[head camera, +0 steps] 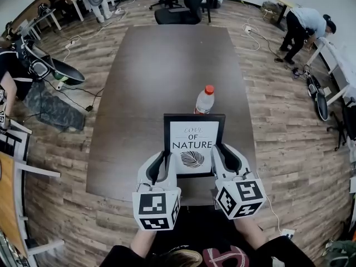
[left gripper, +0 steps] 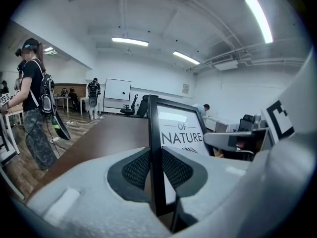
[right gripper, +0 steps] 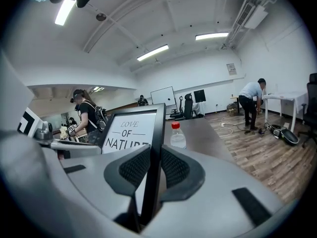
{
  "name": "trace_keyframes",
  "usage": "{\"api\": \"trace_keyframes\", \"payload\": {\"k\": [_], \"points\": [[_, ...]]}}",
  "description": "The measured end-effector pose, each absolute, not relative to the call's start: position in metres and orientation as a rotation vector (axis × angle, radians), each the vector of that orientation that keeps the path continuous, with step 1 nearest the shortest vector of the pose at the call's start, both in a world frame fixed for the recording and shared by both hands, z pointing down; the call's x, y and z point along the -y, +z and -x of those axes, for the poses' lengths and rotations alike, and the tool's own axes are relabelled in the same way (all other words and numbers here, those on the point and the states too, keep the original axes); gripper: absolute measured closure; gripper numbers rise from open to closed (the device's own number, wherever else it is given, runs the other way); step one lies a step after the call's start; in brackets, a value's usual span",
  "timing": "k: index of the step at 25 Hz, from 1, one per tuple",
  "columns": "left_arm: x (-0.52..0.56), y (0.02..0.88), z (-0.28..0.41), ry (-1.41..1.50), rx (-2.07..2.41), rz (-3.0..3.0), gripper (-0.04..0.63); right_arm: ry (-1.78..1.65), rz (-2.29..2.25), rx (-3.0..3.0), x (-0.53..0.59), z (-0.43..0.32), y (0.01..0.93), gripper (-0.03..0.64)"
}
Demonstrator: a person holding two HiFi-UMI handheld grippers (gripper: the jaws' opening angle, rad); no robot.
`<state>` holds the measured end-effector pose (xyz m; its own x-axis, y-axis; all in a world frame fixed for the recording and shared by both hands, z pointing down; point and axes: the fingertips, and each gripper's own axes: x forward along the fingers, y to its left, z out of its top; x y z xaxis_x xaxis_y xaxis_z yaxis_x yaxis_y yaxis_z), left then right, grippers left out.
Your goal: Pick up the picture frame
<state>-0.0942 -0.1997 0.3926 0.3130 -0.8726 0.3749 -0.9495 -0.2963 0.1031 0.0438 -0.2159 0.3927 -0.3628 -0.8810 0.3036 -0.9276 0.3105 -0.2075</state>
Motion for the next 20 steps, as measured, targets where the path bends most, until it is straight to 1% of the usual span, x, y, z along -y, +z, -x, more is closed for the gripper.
{"api": "trace_keyframes", "payload": {"k": [20], "points": [[0.1975, 0.3850, 0.0940, 0.333, 1.647, -2.285, 0.517, 0.495, -1.702, 2.462, 0.2136, -0.0443, 0.3829, 0.541]]}}
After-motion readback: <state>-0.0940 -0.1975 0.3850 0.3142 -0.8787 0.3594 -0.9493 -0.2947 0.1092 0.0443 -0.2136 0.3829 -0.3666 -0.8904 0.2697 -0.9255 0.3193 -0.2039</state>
